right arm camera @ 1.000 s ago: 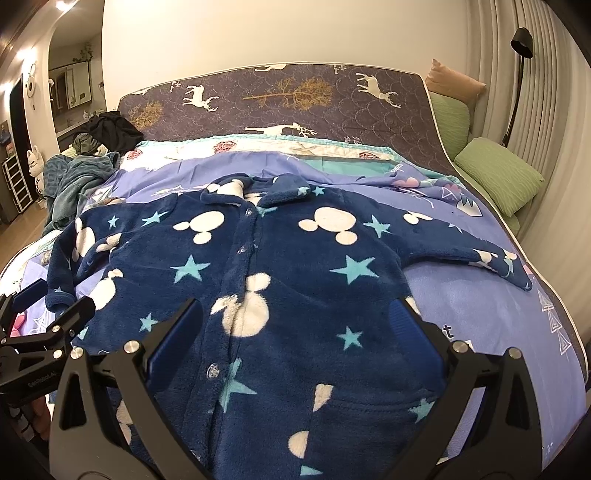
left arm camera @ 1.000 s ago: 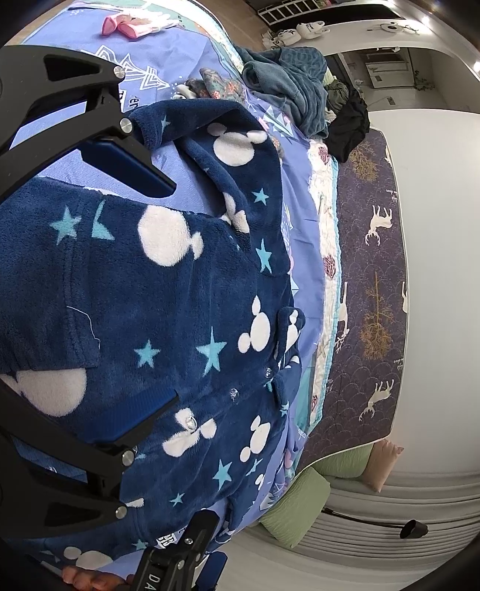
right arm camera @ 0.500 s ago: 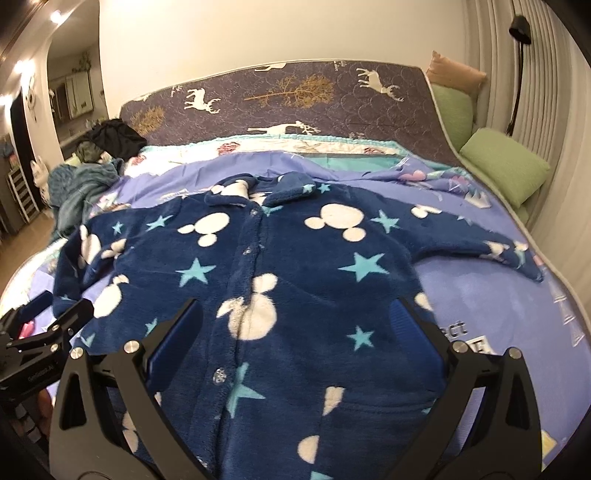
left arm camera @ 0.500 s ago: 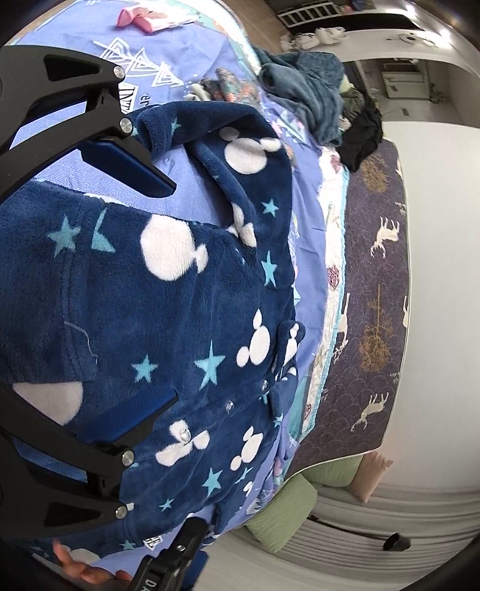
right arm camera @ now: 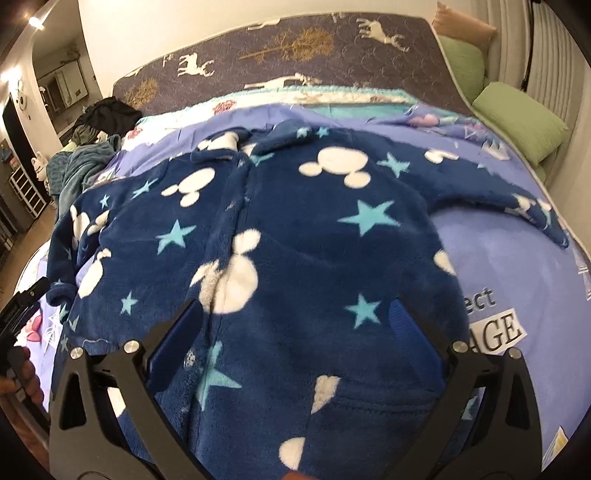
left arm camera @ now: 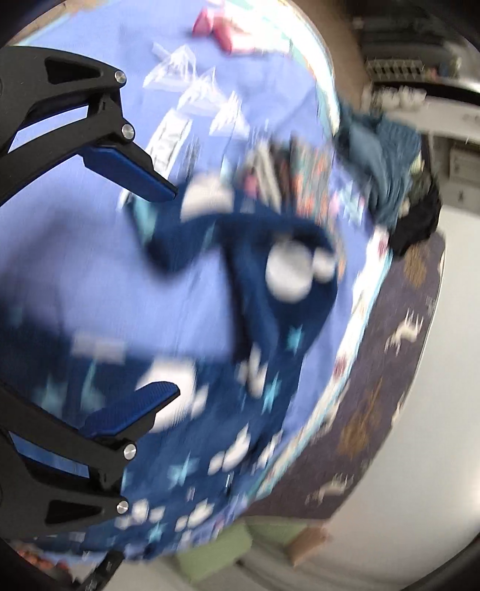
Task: Fold small clothes
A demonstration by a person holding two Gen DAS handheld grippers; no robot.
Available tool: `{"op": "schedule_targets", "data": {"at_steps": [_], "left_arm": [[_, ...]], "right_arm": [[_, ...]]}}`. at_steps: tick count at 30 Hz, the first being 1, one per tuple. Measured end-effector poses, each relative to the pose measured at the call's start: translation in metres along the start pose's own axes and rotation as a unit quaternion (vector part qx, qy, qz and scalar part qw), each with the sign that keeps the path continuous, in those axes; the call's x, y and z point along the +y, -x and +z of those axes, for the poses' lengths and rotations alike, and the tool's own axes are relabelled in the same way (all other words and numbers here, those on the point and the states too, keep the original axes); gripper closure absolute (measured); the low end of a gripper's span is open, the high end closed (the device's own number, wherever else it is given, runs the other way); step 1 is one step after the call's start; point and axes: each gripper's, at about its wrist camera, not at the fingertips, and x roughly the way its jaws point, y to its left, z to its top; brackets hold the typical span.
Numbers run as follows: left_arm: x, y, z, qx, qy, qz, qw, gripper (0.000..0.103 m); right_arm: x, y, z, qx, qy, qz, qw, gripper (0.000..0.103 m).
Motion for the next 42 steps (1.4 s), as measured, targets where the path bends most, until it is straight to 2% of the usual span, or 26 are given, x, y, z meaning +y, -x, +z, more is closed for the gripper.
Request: {"op": "schedule_targets", "data": {"at_steps": [2, 5, 6, 7, 8, 10, 12, 16, 19, 20, 22, 24, 26, 28, 29, 30, 31, 33, 34, 35, 36, 37, 38, 40, 41, 42], "left_arm": [[0.018, -0.012, 0.003, 0.017, 0.009, 0.021, 0.9996, 0.005], [0.031, -0.029, 0.007, 0.033, 0.011, 0.037, 0.9987, 0.005], [0.034, -0.034, 0.009, 0.037, 0.007, 0.039, 0.9986, 0.013], [0.033, -0.037, 0.01, 0.041, 0.005, 0.038, 0.9984, 0.026], [0.033, -0.044, 0.013, 0.051, 0.005, 0.028, 0.9983, 0.033], [0.032, -0.05, 0.017, 0.068, 0.007, -0.003, 0.9976, 0.076], [0.029, -0.048, 0.024, 0.072, 0.014, -0.029, 0.9968, 0.088], [-0.003, -0.022, 0.058, 0.045, -0.015, -0.085, 0.9953, 0.09], [-0.043, 0.006, 0.091, 0.019, -0.053, -0.139, 0.9887, 0.091], [-0.066, 0.019, 0.106, 0.01, -0.074, -0.17, 0.9826, 0.091], [-0.098, 0.033, 0.12, 0.003, -0.105, -0.203, 0.9736, 0.091], [-0.148, 0.05, 0.131, -0.011, -0.159, -0.233, 0.9593, 0.091], [-0.186, 0.06, 0.133, -0.027, -0.208, -0.238, 0.9482, 0.091], [-0.208, 0.061, 0.13, -0.03, -0.228, -0.234, 0.9446, 0.091], [-0.213, 0.059, 0.127, -0.03, -0.228, -0.232, 0.945, 0.09], [-0.211, 0.057, 0.124, -0.032, -0.225, -0.228, 0.9467, 0.08], [-0.207, 0.054, 0.12, -0.035, -0.22, -0.22, 0.9497, 0.064], [-0.183, 0.044, 0.11, -0.041, -0.21, -0.188, 0.9585, 0.06], [-0.166, 0.037, 0.101, -0.036, -0.205, -0.165, 0.964, 0.06], [-0.151, 0.033, 0.095, -0.031, -0.198, -0.151, 0.968, 0.06], [-0.133, 0.029, 0.088, -0.024, -0.186, -0.136, 0.9729, 0.06], [-0.107, 0.023, 0.077, -0.013, -0.167, -0.115, 0.9792, 0.06], [-0.09, 0.021, 0.069, -0.004, -0.157, -0.102, 0.9823, 0.06], [-0.056, 0.014, 0.05, 0.023, -0.141, -0.08, 0.9866, 0.06], [-0.038, 0.01, 0.037, 0.037, -0.132, -0.073, 0.9878, 0.06], [-0.028, 0.007, 0.027, 0.048, -0.128, -0.07, 0.9881, 0.059]], "right_arm": [[0.001, -0.004, -0.001, 0.015, 0.002, 0.018, 1.0, 0.002], [0.008, -0.004, -0.003, 0.004, 0.007, 0.019, 1.0, 0.002], [0.01, -0.003, -0.003, 0.0, 0.012, 0.016, 1.0, 0.002], [0.013, -0.003, -0.003, -0.004, 0.018, 0.014, 1.0, 0.002], [0.015, -0.002, -0.003, -0.006, 0.023, 0.013, 1.0, 0.002], [0.017, 0.0, -0.003, -0.012, 0.031, 0.009, 0.999, 0.002], [0.015, 0.002, -0.003, -0.017, 0.033, 0.004, 0.999, 0.002], [0.011, 0.006, -0.001, -0.03, 0.044, -0.001, 0.999, 0.002], [0.017, 0.01, 0.001, -0.043, 0.071, 0.011, 0.997, 0.002], [0.021, 0.012, 0.001, -0.048, 0.082, 0.021, 0.995, 0.002], [0.027, 0.016, 0.003, -0.055, 0.099, 0.045, 0.993, 0.002], [0.032, 0.02, 0.007, -0.058, 0.111, 0.063, 0.99, 0.002], [0.036, 0.023, 0.012, -0.064, 0.121, 0.07, 0.988, 0.002], [0.035, 0.024, 0.014, -0.065, 0.124, 0.067, 0.988, 0.002], [0.035, 0.024, 0.015, -0.061, 0.123, 0.072, 0.988, 0.002], [0.035, 0.022, 0.016, -0.054, 0.122, 0.083, 0.988, 0.002], [0.036, 0.02, 0.017, -0.041, 0.122, 0.102, 0.986, 0.002], [0.041, 0.014, 0.02, -0.015, 0.129, 0.137, 0.982, 0.003], [0.047, 0.01, 0.023, -0.002, 0.139, 0.153, 0.978, 0.011], [0.055, 0.005, 0.027, 0.008, 0.152, 0.162, 0.975, 0.025], [0.061, 0.002, 0.029, 0.016, 0.16, 0.167, 0.973, 0.034], [0.073, -0.006, 0.034, 0.033, 0.168, 0.179, 0.969, 0.051], [0.084, -0.015, 0.041, 0.053, 0.168, 0.196, 0.965, 0.062], [0.107, -0.03, 0.052, 0.08, 0.161, 0.227, 0.957, 0.061], [0.118, -0.037, 0.057, 0.089, 0.161, 0.24, 0.953, 0.049], [0.132, -0.043, 0.061, 0.098, 0.162, 0.251, 0.949, 0.042]]}}
